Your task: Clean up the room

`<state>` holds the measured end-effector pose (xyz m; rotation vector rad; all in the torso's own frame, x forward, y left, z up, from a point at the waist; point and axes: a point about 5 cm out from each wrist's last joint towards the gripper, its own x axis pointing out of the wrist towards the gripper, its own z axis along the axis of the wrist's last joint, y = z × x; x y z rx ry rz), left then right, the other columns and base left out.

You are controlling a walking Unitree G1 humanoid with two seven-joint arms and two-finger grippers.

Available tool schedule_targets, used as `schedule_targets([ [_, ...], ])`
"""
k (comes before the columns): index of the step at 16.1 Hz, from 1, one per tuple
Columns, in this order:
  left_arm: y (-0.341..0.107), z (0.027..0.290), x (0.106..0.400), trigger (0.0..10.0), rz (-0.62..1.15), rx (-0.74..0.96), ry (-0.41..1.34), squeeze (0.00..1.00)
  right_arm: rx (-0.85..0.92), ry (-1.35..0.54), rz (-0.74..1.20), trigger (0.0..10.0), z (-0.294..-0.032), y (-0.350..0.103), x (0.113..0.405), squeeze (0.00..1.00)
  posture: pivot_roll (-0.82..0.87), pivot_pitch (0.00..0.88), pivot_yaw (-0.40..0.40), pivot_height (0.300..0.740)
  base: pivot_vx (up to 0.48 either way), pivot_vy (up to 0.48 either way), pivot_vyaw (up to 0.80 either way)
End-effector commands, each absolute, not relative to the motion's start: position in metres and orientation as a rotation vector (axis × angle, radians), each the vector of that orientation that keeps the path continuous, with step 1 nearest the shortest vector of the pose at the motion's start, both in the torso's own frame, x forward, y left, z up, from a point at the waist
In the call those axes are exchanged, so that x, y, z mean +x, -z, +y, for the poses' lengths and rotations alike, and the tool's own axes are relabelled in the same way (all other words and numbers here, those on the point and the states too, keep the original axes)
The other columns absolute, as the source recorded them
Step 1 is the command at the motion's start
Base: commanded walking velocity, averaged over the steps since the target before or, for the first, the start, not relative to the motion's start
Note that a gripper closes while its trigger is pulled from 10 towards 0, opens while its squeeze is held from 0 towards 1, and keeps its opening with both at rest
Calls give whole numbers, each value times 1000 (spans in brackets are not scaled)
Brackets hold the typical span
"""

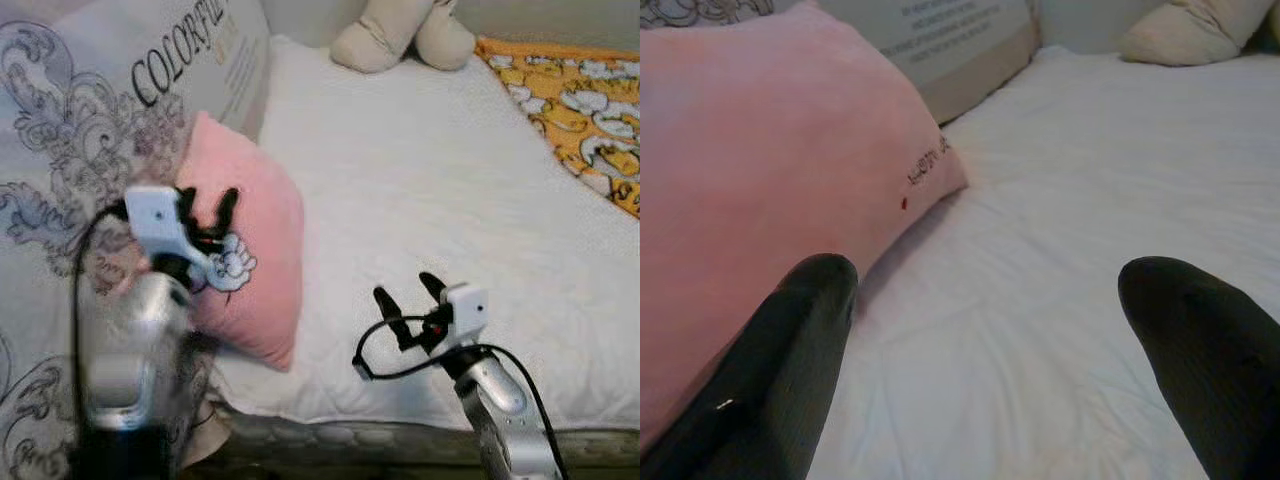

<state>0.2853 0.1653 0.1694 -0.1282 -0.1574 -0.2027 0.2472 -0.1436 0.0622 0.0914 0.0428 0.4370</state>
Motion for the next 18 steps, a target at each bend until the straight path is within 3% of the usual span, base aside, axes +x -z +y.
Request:
schedule_targets([
  [1,-177,154,277,10000,-177,-134,273,1000,87,-453,30,10000,-142,-67,249,0,12,0,-11,727,0,0,0],
  [3,-168,140,256,10000,-136,-91,375,1000,76,-443,22,10000,-146,-68,250,0,18,0,-14,727,0,0,0],
  [6,-125,151,231,10000,-2,-21,270,1000,23,-242,-62,10000,-164,-76,245,0,30,0,-29,727,0,0,0],
  [7,-121,155,231,10000,5,-35,207,0,16,-198,-67,10000,-167,-75,243,0,30,0,-31,727,0,0,0],
  [9,-114,178,245,10000,39,-42,-21,0,98,-45,-12,10000,-178,-68,251,0,28,0,-33,727,0,0,0],
  [10,-113,182,248,10000,34,2,-49,0,112,-13,-12,10000,-181,-69,256,0,25,0,-30,727,0,0,0],
  [15,-105,184,257,10000,11,52,-81,0,119,36,-66,10000,-182,-79,275,0,12,0,-19,727,0,0,0],
  [18,-108,177,260,10000,-21,-7,-52,0,99,-11,-71,10000,-176,-83,282,0,4,0,-17,727,0,0,0],
])
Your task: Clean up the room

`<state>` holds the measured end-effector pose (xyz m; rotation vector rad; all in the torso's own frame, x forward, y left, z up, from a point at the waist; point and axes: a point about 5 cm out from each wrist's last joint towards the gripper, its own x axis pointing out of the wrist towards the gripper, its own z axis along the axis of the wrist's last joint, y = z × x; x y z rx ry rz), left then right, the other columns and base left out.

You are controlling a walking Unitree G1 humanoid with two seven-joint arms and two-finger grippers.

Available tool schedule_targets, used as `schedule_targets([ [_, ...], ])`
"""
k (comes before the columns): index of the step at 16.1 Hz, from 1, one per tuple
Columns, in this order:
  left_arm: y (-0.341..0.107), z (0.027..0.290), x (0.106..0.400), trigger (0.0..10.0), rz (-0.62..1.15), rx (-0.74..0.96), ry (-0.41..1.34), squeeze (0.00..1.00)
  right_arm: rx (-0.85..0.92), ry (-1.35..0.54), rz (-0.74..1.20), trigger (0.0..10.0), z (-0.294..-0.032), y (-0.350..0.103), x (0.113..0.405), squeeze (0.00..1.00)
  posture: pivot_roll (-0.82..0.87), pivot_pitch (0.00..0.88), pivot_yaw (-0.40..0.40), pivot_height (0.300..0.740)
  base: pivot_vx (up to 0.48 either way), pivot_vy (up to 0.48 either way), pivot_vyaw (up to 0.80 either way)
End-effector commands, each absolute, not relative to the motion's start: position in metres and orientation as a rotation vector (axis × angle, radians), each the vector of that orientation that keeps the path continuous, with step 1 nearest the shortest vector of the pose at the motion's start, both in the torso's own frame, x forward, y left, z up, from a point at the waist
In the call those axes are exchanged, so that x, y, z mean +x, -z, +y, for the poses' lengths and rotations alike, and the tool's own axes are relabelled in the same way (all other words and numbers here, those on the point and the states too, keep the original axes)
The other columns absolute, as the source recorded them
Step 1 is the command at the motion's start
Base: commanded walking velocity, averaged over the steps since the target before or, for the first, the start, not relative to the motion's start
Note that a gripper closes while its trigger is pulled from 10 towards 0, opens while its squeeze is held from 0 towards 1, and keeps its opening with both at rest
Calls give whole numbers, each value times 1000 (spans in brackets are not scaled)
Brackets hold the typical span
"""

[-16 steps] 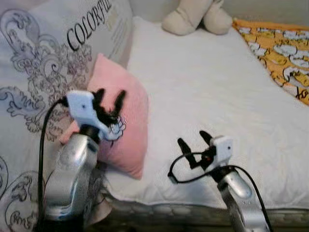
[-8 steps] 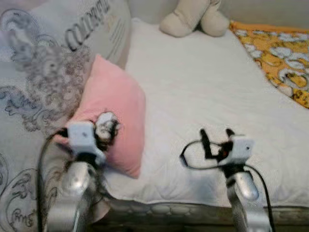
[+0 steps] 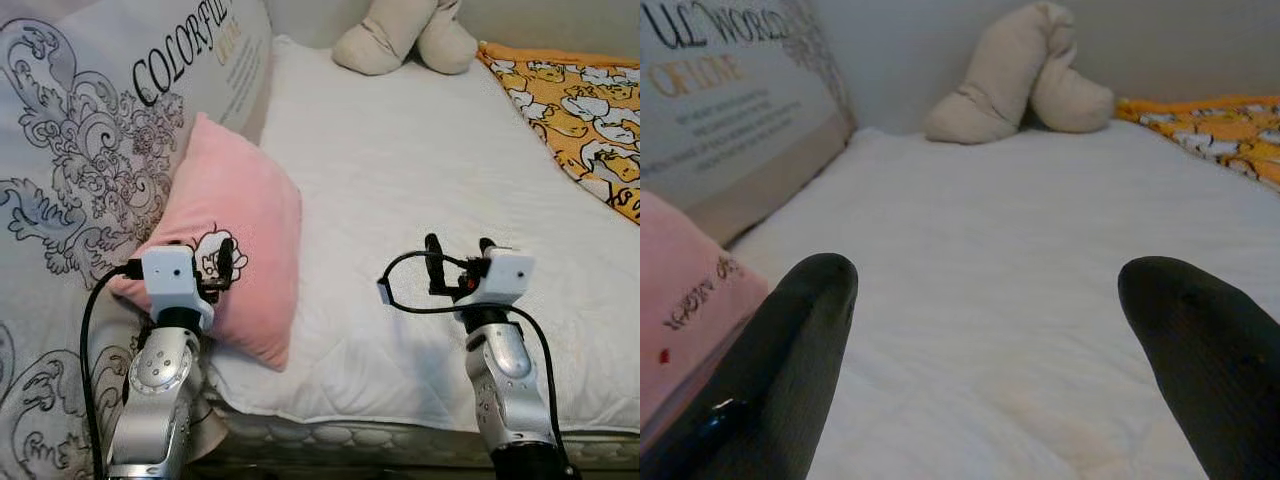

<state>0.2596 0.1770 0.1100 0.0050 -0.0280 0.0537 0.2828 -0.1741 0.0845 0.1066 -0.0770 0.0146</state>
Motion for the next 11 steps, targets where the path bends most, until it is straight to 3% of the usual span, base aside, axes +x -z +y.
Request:
schedule_targets([
  [1,-107,174,259,10000,-22,-12,-41,0,97,-16,-52,10000,-178,-79,282,0,3,0,-18,727,0,0,0],
  [3,-107,168,258,10000,-19,-29,-18,0,95,-31,-33,10000,-176,-74,281,0,3,0,-20,727,0,-187,0],
  [11,-112,159,256,10000,-49,-49,61,0,74,-87,-2,10000,-170,-70,285,0,14,0,-20,727,0,-480,0],
])
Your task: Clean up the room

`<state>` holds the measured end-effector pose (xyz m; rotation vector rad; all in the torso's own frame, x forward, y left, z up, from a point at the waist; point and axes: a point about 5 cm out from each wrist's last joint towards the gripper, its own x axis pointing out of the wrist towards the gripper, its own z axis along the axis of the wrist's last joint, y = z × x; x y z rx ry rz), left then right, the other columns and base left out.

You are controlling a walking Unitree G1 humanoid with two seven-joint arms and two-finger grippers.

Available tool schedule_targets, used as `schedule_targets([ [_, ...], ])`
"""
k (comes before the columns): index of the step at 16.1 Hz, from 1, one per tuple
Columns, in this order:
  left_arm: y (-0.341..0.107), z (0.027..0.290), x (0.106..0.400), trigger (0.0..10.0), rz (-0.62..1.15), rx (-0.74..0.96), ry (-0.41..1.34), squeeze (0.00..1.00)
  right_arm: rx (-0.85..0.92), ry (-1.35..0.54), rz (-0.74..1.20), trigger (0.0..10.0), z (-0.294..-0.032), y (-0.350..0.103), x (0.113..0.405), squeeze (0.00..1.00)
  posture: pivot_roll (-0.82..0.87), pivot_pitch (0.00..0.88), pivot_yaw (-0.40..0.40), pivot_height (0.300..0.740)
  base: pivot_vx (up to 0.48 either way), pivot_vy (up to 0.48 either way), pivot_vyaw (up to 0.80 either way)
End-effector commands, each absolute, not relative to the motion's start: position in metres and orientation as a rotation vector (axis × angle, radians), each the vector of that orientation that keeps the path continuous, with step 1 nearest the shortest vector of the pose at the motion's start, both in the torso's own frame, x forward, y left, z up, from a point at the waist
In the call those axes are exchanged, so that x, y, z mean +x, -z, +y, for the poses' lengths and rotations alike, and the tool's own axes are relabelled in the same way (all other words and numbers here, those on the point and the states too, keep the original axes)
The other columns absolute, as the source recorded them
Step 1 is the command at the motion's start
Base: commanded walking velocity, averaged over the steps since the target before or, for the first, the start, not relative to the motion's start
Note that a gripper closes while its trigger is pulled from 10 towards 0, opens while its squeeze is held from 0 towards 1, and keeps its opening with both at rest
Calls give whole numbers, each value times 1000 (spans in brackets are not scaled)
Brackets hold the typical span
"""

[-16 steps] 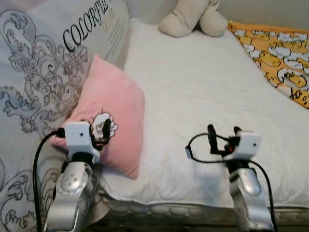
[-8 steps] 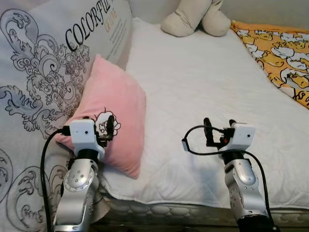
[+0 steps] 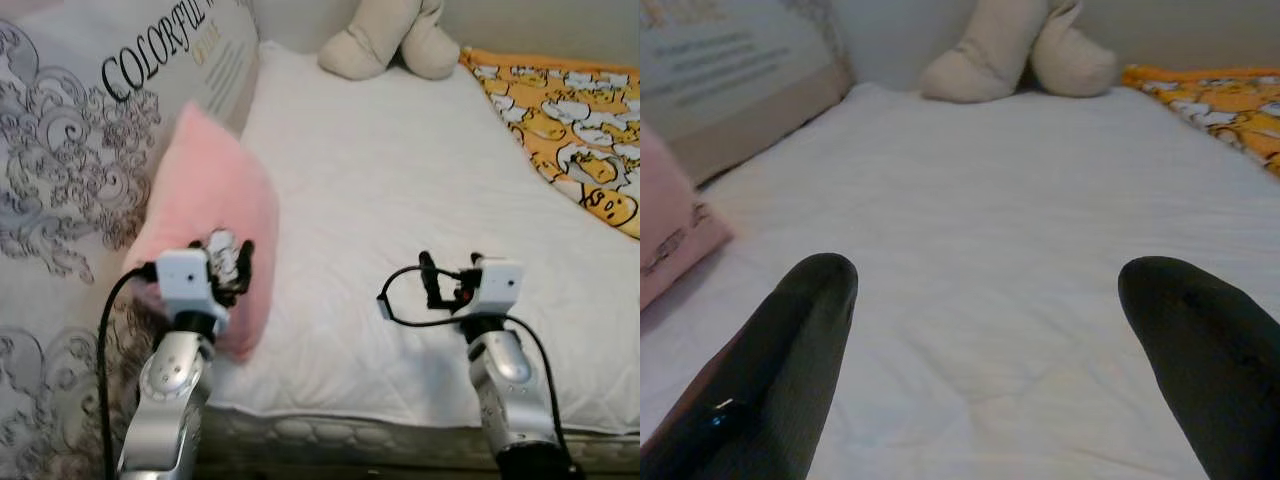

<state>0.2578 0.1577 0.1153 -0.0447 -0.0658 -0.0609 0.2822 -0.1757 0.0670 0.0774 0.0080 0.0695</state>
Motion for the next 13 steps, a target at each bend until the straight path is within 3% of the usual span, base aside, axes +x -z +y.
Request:
schedule_targets([
  [1,-114,159,257,10000,-58,-54,62,0,72,-87,-1,10000,-170,-69,285,0,10,0,-16,727,0,-480,0],
  [13,-123,157,265,10000,-98,-39,110,0,71,-82,12,10000,-172,-64,282,0,-11,0,3,727,0,-480,0],
])
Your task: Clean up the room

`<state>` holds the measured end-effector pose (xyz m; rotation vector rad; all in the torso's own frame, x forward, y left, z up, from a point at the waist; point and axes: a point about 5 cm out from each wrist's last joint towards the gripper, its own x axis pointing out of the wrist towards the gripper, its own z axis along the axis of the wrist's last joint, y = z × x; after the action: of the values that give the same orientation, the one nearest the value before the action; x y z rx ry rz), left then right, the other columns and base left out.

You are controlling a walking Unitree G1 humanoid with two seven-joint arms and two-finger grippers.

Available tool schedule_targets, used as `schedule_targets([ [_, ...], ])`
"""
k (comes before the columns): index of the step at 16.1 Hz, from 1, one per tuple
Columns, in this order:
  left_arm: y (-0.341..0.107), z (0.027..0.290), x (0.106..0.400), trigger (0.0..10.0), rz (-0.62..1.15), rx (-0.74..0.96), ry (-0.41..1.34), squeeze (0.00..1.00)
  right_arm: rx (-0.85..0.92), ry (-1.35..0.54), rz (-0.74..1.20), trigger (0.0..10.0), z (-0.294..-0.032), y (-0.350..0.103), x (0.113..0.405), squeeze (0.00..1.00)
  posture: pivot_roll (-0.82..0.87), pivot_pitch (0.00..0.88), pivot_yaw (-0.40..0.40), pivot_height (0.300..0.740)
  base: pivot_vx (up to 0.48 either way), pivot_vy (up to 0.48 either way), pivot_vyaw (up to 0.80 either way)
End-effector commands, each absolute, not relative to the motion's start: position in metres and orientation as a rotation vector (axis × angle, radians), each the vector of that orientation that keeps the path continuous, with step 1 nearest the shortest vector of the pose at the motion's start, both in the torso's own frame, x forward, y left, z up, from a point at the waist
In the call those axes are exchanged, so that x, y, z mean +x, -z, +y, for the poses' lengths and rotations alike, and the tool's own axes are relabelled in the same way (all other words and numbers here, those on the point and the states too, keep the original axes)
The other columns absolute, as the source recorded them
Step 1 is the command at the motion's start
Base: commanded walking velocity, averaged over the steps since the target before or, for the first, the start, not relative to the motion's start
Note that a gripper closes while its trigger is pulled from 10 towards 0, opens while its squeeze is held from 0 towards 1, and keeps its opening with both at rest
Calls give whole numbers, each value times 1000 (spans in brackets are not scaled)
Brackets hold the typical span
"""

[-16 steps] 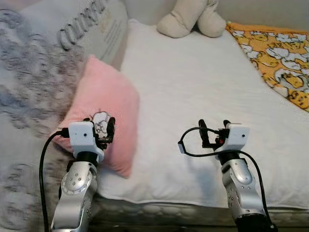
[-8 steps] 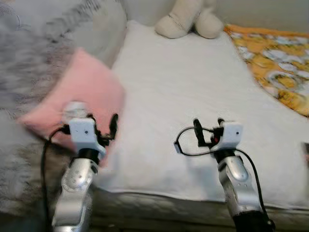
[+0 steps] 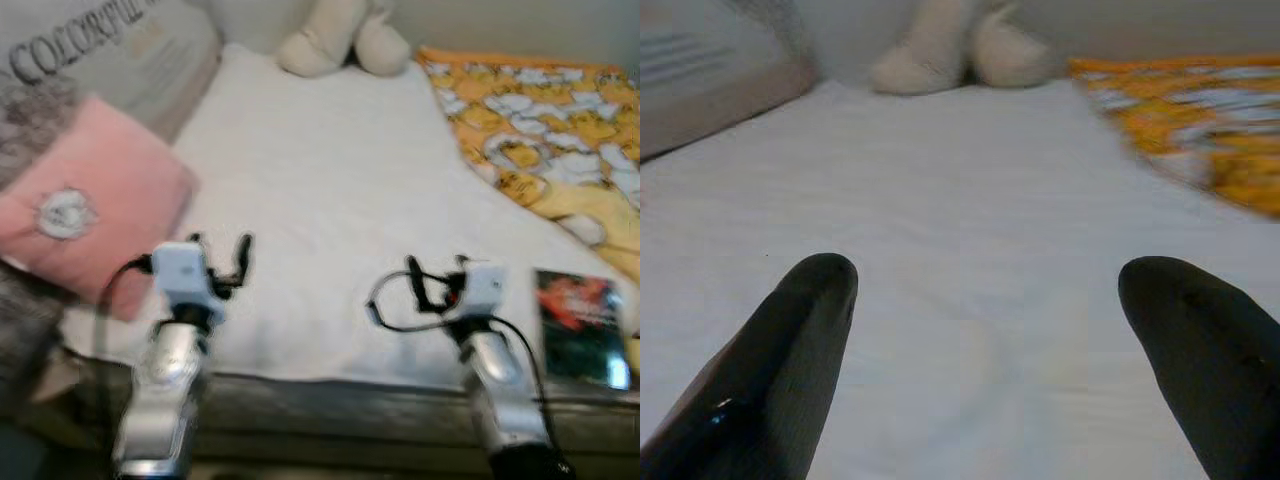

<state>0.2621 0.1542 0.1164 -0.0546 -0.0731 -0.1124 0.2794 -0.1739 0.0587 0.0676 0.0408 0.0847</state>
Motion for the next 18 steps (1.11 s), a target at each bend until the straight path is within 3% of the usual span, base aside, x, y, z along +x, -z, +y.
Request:
schedule_targets([
  [1,-124,157,265,10000,-104,-33,118,0,70,-82,13,10000,-172,-64,282,0,-11,0,6,727,0,-480,0],
  [11,-131,160,275,10000,-122,-22,122,0,49,-119,10,10000,-169,-62,277,0,-19,0,19,727,32,-454,0],
  [14,-130,161,275,10000,-121,-30,116,0,55,-269,58,10000,-157,-54,267,0,-22,0,19,727,106,0,0],
  [18,-130,161,279,10000,-117,-10,119,0,-21,-276,197,10000,-174,-23,250,0,-27,0,16,727,0,0,0],
])
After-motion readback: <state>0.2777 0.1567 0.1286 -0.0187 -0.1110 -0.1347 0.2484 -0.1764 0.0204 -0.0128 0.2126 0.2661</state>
